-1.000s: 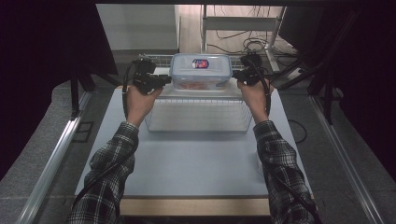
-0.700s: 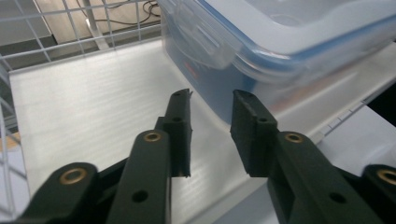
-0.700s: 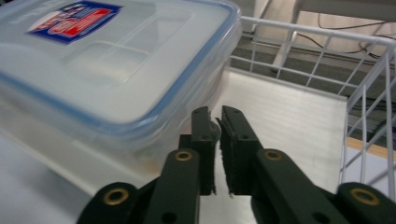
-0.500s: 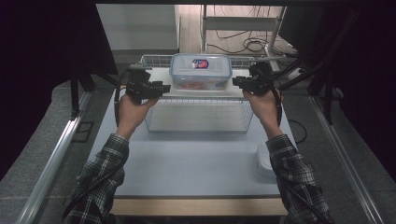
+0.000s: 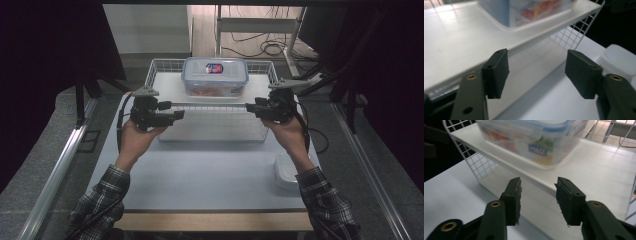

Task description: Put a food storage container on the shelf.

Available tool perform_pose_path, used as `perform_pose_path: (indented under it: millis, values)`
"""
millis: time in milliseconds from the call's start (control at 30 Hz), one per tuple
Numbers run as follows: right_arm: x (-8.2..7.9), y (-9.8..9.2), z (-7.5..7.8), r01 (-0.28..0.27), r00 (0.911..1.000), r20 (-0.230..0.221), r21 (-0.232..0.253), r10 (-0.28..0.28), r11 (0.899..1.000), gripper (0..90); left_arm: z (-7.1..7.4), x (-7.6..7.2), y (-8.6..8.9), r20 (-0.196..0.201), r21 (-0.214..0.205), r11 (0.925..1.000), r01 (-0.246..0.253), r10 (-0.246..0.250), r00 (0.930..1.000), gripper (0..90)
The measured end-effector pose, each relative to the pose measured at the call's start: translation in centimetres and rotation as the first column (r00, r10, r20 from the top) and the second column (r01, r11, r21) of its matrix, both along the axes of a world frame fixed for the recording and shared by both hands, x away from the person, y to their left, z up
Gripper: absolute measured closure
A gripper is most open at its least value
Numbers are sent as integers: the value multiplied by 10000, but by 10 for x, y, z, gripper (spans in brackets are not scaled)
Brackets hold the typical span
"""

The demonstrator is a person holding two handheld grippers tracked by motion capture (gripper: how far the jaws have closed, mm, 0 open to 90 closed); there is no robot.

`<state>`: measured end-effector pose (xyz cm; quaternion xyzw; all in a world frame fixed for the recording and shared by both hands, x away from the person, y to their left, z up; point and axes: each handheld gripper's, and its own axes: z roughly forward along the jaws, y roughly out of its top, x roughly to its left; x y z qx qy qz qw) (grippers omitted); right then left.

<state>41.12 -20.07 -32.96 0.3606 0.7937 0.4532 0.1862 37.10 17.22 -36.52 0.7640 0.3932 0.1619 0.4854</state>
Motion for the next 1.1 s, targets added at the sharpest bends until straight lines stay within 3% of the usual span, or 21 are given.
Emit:
perform_pose_path:
  millis: [300, 467, 667, 833, 1000, 1100]
  values:
    - [-27, -4, -23, -655, 9978, 127, -255, 658, 9975, 351, -25, -27, -11, -135, 487, 9969, 626, -620, 9980, 221]
    - [-41, -5, -40, -897, 9956, 230, -402, 907, 9952, 275, -40, -41, -14, -185, 414, 9966, 718, -711, 9973, 186]
    - [-55, -10, -57, -1043, 9943, 207, -178, 1046, 9944, 182, -58, -56, -18, -230, 800, 9936, 801, -785, 9967, 126]
    - [-65, -15, -72, -1188, 9925, 299, -43, 1189, 9929, 110, -74, -70, -14, -339, 543, 9946, 885, -867, 9957, 99]
    - [-74, -20, -88, -1203, 9923, 320, 60, 1200, 9927, 68, -92, -83, -11, -636, 763, 9937, 825, -777, 9949, 61]
    - [-80, -20, -97, -1484, 9888, 205, 332, 1478, 9884, 53, -98, -91, -10, -425, 689, 9958, 604, -575, 9974, 39]
